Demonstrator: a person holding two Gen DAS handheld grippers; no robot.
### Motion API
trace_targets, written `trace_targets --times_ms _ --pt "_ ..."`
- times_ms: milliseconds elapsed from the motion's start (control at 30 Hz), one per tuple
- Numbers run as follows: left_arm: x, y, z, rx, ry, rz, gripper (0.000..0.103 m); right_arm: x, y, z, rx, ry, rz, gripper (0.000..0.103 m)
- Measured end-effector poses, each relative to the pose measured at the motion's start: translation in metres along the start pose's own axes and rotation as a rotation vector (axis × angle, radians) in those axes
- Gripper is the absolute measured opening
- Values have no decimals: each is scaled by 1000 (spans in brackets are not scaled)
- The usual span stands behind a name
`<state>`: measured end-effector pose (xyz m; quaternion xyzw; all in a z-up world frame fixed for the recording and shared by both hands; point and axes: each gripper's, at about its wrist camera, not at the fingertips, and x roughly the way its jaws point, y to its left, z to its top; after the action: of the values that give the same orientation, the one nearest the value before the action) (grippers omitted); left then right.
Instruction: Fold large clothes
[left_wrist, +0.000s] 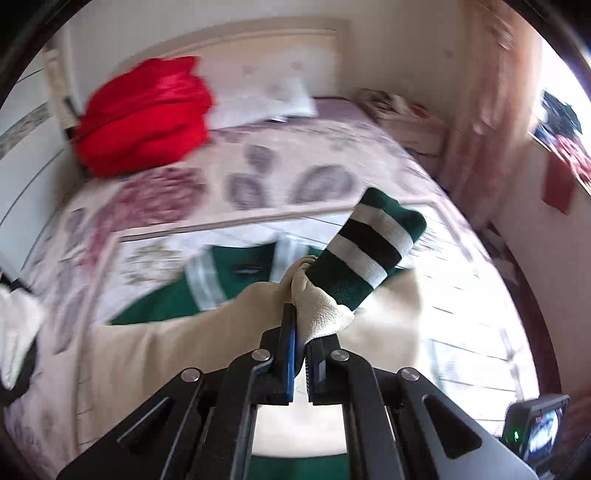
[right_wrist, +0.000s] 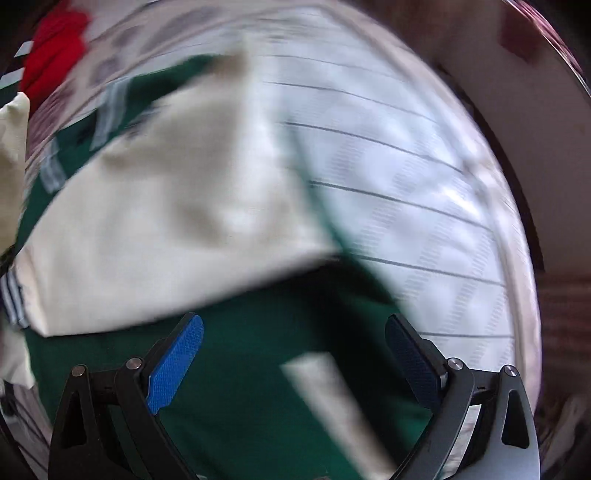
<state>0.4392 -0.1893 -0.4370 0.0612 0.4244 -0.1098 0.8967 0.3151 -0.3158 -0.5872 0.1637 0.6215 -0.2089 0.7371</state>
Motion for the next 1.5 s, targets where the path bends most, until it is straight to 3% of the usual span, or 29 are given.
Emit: trace_targets --times_ms 100,167,267,333,433,467,500,633,767,867,967,1000,1033,1067,1100,1133,1233,1333,1400,1500 --pt "27 -50 -1 54 54 -44 1 12 -54 -6 49 27 -29 100" --pt "51 -74 -10 95 146 -52 2 20 -82 -10 72 55 -13 100" --pt "70 -85 -28 114 248 -73 4 27 -111 -14 103 95 52 100" --pt "68 -77 -34 91 245 -100 11 27 -124 -12 126 114 108 100" --pt "62 -51 -40 2 305 -126 54 23 -142 -5 203 130 245 100" --pt "62 -41 -41 -35 319 -130 81 20 -146 -1 231 128 282 100" --pt "58 -27 -43 -88 328 -146 95 17 -150 4 256 119 317 100" --pt "32 34 -57 -269 300 -73 95 5 -139 38 281 57 423 100" --pt "6 100 -72 -438 265 70 95 4 -100 82 280 41 538 100" --pt "11 142 -81 -479 254 200 95 8 -61 113 240 21 554 100" --pt "37 189 -92 -519 288 335 95 28 -12 143 113 44 525 99" --pt "47 201 -95 -521 303 370 95 35 6 147 56 54 506 94" --pt "59 214 -99 -526 329 391 95 40 21 148 0 55 475 62" --pt "72 223 -101 -538 344 381 97 40 32 146 -45 42 388 24" --pt "81 231 -103 -548 356 369 98 40 38 145 -61 15 324 19" --pt "88 235 -101 -556 370 345 99 36 37 142 -45 -12 341 12" --pt "96 228 -90 -500 357 301 103 9 25 128 18 -88 355 10" --pt "109 215 -86 -443 360 279 103 -3 14 113 61 -141 294 10" --pt "123 213 -88 -431 385 285 103 25 19 115 52 -79 235 11" --pt "127 212 -85 -428 393 295 103 66 28 124 -10 36 244 19"
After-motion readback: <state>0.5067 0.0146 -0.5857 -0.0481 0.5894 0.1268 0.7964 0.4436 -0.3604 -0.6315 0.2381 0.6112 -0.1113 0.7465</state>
